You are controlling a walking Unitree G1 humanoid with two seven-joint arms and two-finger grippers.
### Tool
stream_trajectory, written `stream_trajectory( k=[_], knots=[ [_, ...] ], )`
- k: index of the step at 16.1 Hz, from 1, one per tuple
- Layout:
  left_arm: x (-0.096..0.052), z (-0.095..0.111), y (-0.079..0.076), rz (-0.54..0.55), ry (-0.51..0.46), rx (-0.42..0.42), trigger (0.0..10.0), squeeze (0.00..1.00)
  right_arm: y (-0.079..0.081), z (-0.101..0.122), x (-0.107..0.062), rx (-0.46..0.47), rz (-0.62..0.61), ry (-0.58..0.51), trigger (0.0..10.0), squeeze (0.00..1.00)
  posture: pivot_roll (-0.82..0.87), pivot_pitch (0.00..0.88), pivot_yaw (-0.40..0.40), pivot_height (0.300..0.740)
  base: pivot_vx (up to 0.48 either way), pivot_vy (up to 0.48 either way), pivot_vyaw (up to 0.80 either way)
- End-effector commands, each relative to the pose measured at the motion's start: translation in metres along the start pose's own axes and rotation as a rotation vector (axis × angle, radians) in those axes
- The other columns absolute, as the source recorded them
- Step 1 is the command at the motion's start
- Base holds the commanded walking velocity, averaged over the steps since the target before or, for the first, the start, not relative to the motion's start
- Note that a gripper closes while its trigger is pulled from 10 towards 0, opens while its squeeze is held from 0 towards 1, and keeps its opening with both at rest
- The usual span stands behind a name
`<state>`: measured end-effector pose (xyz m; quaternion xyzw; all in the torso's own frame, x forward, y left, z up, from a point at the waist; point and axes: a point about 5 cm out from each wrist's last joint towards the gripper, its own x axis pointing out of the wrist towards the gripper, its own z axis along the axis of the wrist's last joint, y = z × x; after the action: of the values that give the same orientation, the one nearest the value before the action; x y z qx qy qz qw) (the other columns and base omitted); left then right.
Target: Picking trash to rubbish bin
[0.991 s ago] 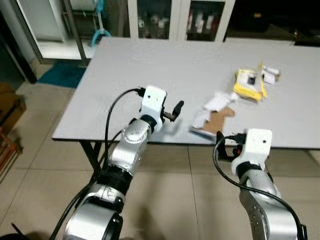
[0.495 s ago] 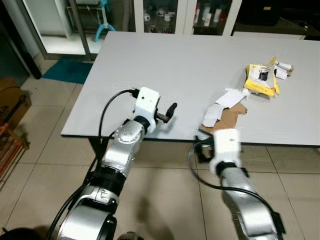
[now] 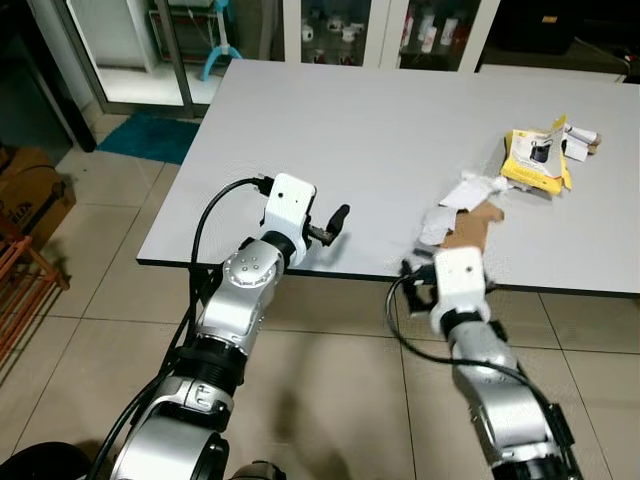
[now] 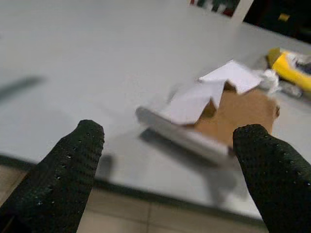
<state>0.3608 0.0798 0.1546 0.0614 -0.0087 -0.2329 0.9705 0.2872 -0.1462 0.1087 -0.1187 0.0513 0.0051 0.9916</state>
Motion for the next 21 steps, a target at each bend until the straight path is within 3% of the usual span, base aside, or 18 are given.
stream_trajectory(
  k=[1,3,4,5,6,7,10,11,13,14,15,16,17,18,19,21],
  knots=[
    [-0.001,0.001,-0.002,-0.016,0.003,0.006,10.0,0.0,-0.006,0.0,0.001,-0.012,-0.027,-0.015,10.0,1.0,0.18,0.118,0.004,0.74,0.0,0.0,0.0],
    [-0.001,0.001,-0.002,-0.015,0.004,0.006,10.0,0.0,-0.007,0.003,0.002,-0.02,-0.037,-0.035,10.0,1.0,0.18,0.118,0.006,0.74,0.0,0.0,0.0],
    [-0.001,0.001,-0.002,-0.017,0.006,0.006,10.0,0.0,-0.008,0.005,0.0,0.034,-0.045,-0.042,10.0,1.0,0.18,0.118,0.007,0.74,0.0,0.0,0.0],
    [-0.001,0.0,-0.003,-0.023,0.01,0.013,10.0,0.0,-0.008,0.007,-0.004,0.171,-0.061,-0.049,10.0,1.0,0.18,0.122,0.01,0.74,0.0,0.0,0.0],
    [-0.001,0.0,-0.003,-0.025,0.011,0.016,10.0,0.0,-0.008,0.008,-0.005,0.21,-0.066,-0.052,10.0,1.0,0.18,0.122,0.01,0.74,0.0,0.0,0.0],
    [-0.001,0.0,-0.003,-0.037,0.012,0.035,10.0,0.0,-0.009,0.008,-0.008,0.175,-0.08,-0.058,10.0,1.0,0.18,0.124,0.012,0.74,0.0,0.0,0.0],
    [0.0,0.0,-0.002,-0.045,0.018,0.042,10.0,0.0,-0.014,0.002,-0.012,-0.031,-0.094,-0.061,10.0,0.77,0.17,0.125,0.021,0.74,0.0,0.0,0.0],
    [0.0,0.0,-0.003,-0.052,0.019,0.043,10.0,0.0,-0.021,-0.001,-0.012,-0.031,-0.118,-0.049,10.0,0.7,0.17,0.124,0.026,0.74,0.0,0.0,0.0],
    [0.0,0.0,-0.005,-0.06,0.017,0.044,10.0,0.0,-0.034,0.005,-0.013,0.185,-0.2,-0.071,10.0,0.69,0.17,0.124,0.026,0.74,0.0,0.0,0.0],
    [0.0,0.0,-0.005,-0.06,0.016,0.044,10.0,0.0,-0.035,0.01,-0.014,0.214,-0.216,-0.101,10.0,0.53,0.17,0.124,0.026,0.74,0.0,0.0,0.0],
    [0.0,0.0,-0.005,-0.06,0.015,0.044,10.0,0.0,-0.035,0.015,-0.015,0.193,-0.221,-0.13,10.0,0.18,0.17,0.124,0.026,0.74,0.0,0.0,0.0],
    [0.0,0.0,-0.005,-0.059,0.015,0.044,10.0,0.0,-0.034,0.017,-0.015,0.163,-0.22,-0.137,10.0,0.0,0.17,0.124,0.026,0.74,0.0,0.0,0.0],
    [0.0,0.0,-0.005,-0.058,0.017,0.043,10.0,0.0,-0.033,0.017,-0.014,0.085,-0.218,-0.128,10.0,0.0,0.17,0.124,0.026,0.74,0.0,0.0,0.0],
    [0.0,-0.001,-0.005,-0.059,0.018,0.042,10.0,0.0,-0.035,0.015,-0.014,-0.056,-0.2,-0.124,10.0,0.0,0.17,0.122,0.025,0.74,0.0,0.0,0.0],
    [0.0,-0.001,-0.005,-0.059,0.019,0.041,10.0,0.0,-0.035,0.013,-0.014,-0.06,-0.19,-0.118,10.0,0.0,0.17,0.122,0.024,0.74,0.0,0.0,0.0],
    [0.0,-0.001,-0.006,-0.06,0.02,0.039,10.0,0.0,-0.043,0.01,-0.013,0.088,-0.219,-0.097,10.0,0.0,0.17,0.121,0.025,0.74,0.0,0.0,0.0]
  ],
)
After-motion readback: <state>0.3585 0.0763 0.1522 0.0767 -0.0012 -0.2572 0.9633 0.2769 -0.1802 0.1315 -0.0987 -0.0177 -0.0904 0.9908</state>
